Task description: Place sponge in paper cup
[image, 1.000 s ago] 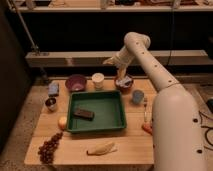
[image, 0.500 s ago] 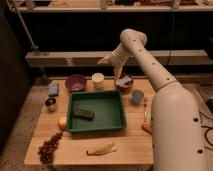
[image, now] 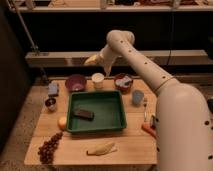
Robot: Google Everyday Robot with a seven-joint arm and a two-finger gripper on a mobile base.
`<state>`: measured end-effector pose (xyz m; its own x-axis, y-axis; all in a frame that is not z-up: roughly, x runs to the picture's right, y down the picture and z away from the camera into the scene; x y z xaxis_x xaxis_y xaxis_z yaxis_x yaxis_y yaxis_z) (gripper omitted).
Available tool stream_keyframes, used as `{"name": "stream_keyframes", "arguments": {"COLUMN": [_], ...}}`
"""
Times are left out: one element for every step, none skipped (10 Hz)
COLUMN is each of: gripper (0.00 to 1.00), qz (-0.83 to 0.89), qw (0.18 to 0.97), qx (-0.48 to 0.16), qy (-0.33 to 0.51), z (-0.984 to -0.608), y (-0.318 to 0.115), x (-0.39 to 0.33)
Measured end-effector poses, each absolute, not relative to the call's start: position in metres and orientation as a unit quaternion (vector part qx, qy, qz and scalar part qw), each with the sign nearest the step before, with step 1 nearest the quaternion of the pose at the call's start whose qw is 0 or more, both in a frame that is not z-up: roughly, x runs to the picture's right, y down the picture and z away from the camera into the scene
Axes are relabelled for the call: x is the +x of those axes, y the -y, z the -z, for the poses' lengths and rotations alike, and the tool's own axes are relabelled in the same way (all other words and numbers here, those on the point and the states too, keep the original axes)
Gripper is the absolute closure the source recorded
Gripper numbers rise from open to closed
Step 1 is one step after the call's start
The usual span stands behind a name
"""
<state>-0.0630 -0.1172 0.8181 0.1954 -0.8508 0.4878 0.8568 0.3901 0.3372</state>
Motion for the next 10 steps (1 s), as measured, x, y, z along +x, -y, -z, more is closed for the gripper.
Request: {"name": "stream_keyframes", "arguments": {"gripper": [0.2, 0.2, 0.2, 0.2, 0.2, 0.2, 0.2, 0.2, 0.2, 0.2], "qz": [0.598, 0.622, 0.641, 0.646, 0.646, 0.647, 0.656, 0.669, 0.68, 0.694], "qw": [0.739, 0.719, 0.703, 0.698, 0.699, 0.699, 0.692, 0.681, 0.672, 0.659], "qx": [0.012, 0.021, 0.028, 0.029, 0.029, 0.029, 0.033, 0.038, 0.042, 0.045], "qy": [0.31, 0.309, 0.308, 0.307, 0.307, 0.304, 0.298, 0.294, 0.291, 0.287], "z": [-0.811, -0.807, -0.804, -0.803, -0.804, -0.804, -0.805, -0.811, -0.817, -0.824], "y": [0.109, 0.104, 0.099, 0.098, 0.098, 0.099, 0.104, 0.11, 0.117, 0.123], "x": [-0.082, -0.091, -0.097, -0.099, -0.098, -0.097, -0.099, -0.109, -0.121, -0.14]}}
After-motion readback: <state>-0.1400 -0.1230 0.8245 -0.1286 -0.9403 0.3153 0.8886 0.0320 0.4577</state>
